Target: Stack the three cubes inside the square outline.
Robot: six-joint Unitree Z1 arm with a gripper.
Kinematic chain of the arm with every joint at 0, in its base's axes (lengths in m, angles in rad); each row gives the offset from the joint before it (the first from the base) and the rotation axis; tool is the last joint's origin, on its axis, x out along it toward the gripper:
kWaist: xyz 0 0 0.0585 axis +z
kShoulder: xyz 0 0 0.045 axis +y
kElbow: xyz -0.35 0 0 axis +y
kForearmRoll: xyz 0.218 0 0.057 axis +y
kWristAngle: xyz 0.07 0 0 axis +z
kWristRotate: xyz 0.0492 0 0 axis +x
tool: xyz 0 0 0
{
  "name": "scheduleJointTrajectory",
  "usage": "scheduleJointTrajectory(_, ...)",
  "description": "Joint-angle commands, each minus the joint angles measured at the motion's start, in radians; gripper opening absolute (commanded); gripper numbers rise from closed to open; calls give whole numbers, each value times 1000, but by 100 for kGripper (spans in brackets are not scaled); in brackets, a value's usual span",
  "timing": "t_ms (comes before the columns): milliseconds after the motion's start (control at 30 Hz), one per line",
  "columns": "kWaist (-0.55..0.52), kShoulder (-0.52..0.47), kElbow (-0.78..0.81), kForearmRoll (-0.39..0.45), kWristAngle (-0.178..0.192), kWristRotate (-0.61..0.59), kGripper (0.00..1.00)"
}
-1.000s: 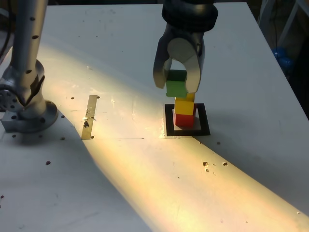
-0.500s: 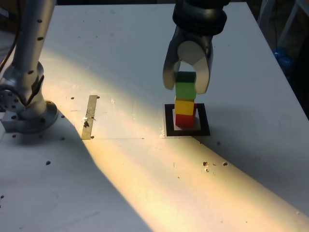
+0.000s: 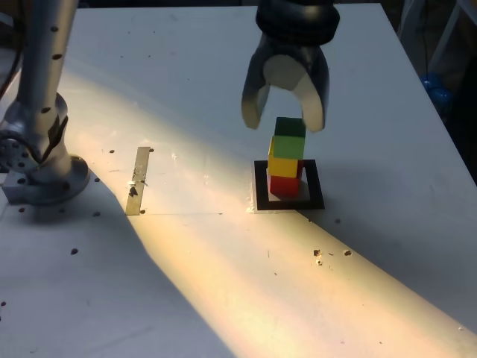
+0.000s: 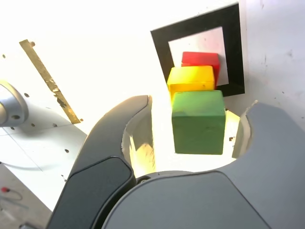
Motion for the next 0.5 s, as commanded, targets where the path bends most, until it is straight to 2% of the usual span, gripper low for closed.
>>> scheduleJointTrajectory(0,3,-63,33,7,14,-17,100)
scheduleJointTrajectory(267,5,-236,249,-20,28,-64,99)
scheduleJointTrajectory(467,8,-351,500,-130,19,-84,99)
